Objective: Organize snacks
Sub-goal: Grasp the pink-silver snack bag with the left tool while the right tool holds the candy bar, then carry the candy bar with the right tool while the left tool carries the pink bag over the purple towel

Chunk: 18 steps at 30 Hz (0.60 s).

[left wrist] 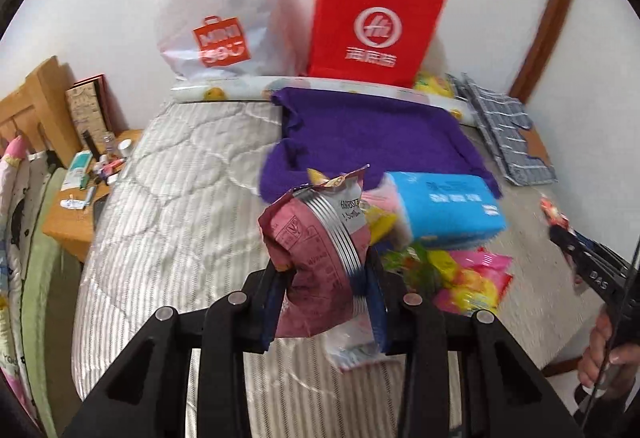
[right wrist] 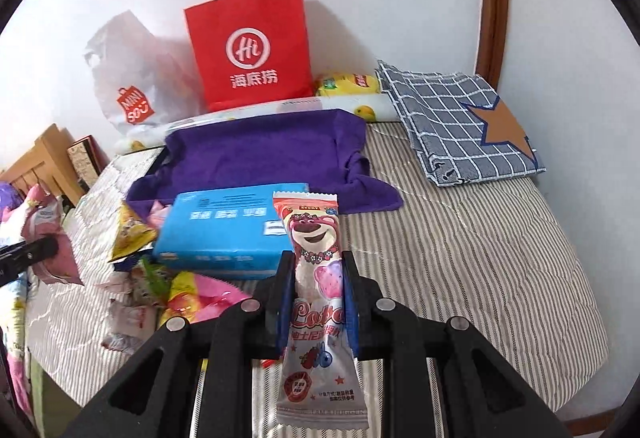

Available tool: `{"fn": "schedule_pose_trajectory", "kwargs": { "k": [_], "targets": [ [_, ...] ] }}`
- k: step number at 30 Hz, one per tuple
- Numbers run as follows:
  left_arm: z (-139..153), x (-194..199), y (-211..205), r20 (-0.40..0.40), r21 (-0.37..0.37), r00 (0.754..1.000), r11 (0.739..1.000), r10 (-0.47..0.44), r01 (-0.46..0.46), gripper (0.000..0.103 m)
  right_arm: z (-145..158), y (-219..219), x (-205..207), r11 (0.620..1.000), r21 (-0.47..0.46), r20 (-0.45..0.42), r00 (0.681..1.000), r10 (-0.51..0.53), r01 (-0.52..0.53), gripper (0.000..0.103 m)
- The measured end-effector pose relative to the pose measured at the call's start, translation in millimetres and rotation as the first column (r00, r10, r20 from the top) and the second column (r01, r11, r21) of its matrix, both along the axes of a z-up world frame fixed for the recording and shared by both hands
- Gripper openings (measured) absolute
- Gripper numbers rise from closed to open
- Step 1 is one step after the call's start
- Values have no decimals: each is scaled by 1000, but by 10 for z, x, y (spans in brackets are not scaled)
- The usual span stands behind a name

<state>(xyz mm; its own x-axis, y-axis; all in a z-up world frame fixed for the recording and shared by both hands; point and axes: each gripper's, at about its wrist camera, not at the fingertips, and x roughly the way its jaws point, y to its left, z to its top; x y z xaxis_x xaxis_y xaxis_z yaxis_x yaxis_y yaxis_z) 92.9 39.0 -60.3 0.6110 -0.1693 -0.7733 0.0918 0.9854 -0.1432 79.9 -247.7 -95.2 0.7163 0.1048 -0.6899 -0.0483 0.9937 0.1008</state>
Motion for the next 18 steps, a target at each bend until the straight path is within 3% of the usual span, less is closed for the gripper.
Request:
{"fn": "schedule_pose_trajectory", "kwargs": {
  "k": [18],
  "targets": [
    [428,-25,-615,73,-11,992,995,-103,104,37,438,-19,-151,1000,11,75,997,-12,11,21]
  ]
}}
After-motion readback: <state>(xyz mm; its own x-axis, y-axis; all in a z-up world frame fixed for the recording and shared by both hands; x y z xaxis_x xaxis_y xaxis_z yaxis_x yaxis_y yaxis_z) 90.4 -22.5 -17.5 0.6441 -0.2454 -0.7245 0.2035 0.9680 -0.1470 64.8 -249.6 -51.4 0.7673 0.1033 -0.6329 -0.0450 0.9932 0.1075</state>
